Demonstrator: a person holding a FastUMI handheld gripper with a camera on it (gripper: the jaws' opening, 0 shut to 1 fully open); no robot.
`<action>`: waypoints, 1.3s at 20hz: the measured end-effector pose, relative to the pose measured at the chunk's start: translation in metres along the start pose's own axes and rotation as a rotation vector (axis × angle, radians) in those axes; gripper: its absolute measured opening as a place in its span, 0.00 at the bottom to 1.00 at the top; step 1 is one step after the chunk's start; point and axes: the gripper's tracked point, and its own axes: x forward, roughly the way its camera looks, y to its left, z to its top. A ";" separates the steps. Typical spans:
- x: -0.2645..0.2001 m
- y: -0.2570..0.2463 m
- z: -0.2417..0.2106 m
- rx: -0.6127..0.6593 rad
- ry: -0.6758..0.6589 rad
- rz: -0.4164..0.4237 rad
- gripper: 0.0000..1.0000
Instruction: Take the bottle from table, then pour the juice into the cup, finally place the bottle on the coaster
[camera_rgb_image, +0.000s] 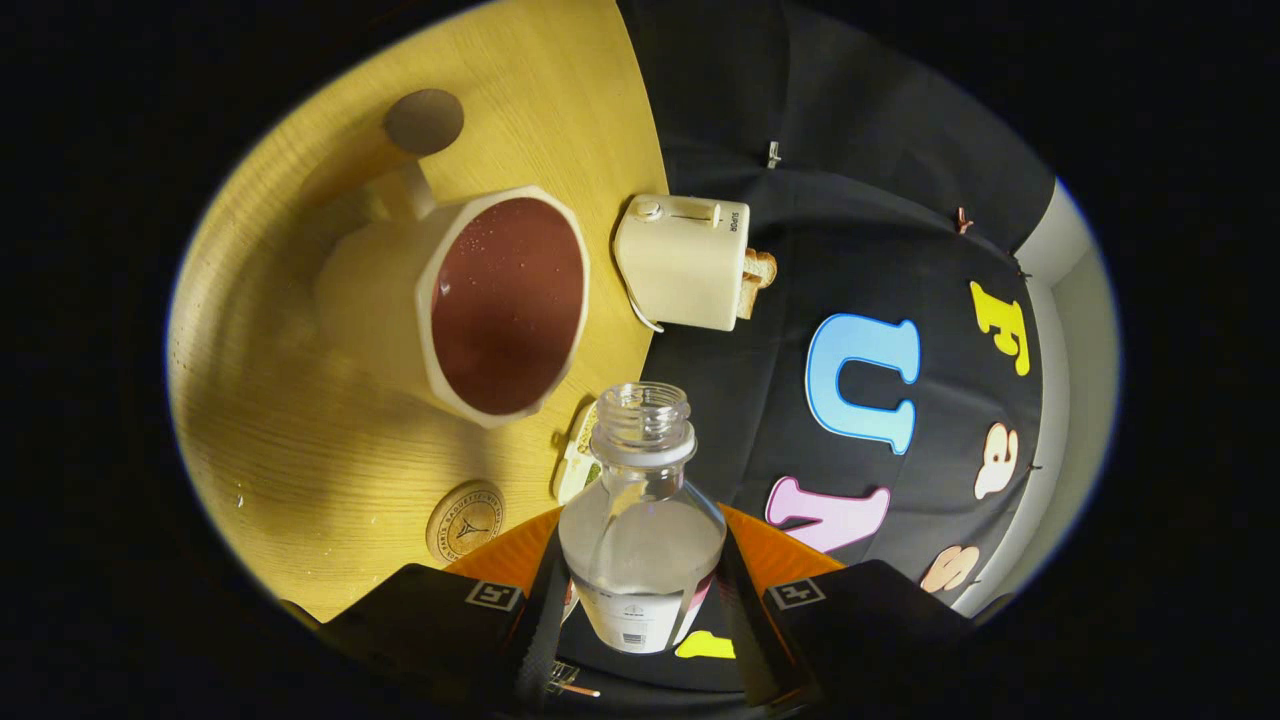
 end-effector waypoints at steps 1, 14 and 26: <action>0.000 -0.001 0.001 -0.010 -0.006 -0.002 0.74; 0.003 -0.006 0.011 -0.106 -0.057 0.005 0.74; 0.006 -0.012 0.021 -0.207 -0.107 -0.012 0.74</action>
